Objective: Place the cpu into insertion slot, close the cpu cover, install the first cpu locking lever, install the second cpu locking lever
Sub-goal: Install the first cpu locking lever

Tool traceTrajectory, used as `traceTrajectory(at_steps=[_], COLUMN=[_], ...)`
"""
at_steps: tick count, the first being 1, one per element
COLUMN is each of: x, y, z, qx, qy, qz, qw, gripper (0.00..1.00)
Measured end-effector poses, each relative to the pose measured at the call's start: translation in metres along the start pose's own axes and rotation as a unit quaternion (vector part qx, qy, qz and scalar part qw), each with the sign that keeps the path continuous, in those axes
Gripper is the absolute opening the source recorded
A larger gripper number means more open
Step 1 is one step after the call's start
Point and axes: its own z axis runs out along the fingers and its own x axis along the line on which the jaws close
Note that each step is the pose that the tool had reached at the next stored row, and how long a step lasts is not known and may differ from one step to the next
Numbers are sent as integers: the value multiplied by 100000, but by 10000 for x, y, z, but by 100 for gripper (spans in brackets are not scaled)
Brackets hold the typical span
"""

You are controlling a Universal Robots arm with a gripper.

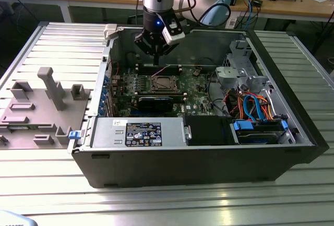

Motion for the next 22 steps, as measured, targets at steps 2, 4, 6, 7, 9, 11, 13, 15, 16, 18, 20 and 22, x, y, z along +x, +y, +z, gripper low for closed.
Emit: traceTrajectory(at_steps=[2,4,6,7,9,11,13,15,16,18,20,22], x=[0,0,0,0,0,-1,0,0,0,0,0,0], y=[0,0,0,0,0,1,0,0,0,0,1,0], z=[13,16,18,19,19,26,36,53,62,74,88,98], qx=[2,15,5,4,5,-19,5,1,0,3,0,3], qy=[2,9,5,2,1,-17,1,0,0,0,-3,3], qz=[-8,-8,-7,-8,-10,-8,-8,-13,-11,-9,-10,-12], qw=[100000,100000,100000,100000,100000,100000,100000,100000,100000,100000,100000,100000], gripper=[11,11,11,11,11,11,11,11,11,11,11,11])
